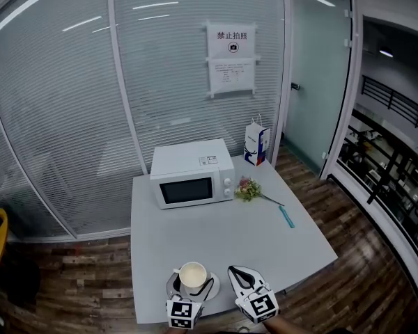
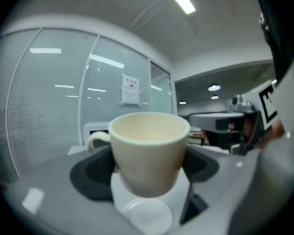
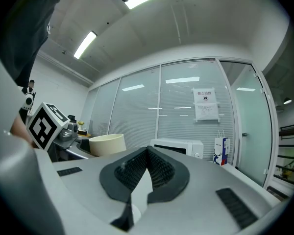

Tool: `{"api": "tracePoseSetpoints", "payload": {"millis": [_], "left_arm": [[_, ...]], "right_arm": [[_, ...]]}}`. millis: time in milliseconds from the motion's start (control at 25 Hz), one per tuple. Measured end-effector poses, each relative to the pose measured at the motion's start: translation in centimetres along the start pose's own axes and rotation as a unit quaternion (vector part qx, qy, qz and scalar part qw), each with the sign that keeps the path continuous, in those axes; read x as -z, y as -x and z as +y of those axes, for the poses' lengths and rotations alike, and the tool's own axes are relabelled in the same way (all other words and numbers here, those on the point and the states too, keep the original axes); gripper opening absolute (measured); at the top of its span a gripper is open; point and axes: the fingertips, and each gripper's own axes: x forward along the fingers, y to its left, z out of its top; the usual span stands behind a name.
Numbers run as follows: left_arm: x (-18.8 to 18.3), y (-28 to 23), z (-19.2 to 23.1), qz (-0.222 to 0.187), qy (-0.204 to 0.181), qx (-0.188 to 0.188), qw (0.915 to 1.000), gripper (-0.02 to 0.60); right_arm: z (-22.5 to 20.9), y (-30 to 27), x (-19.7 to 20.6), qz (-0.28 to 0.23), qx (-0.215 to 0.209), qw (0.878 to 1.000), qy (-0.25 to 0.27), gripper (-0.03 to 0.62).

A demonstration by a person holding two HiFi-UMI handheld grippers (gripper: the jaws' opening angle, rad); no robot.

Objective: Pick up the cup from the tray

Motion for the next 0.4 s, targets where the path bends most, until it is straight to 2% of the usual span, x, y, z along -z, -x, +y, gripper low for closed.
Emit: {"api": "tracePoseSetpoints", "payload": {"millis": [400], "left_arm": [[0.47, -0.06, 0.23, 0.005, 0.001, 0.006, 1.0000, 0.419]], "right_arm": [[-0.07, -0.40, -0.21, 0.005, 0.006, 1.000, 0.002, -0.011]]}}
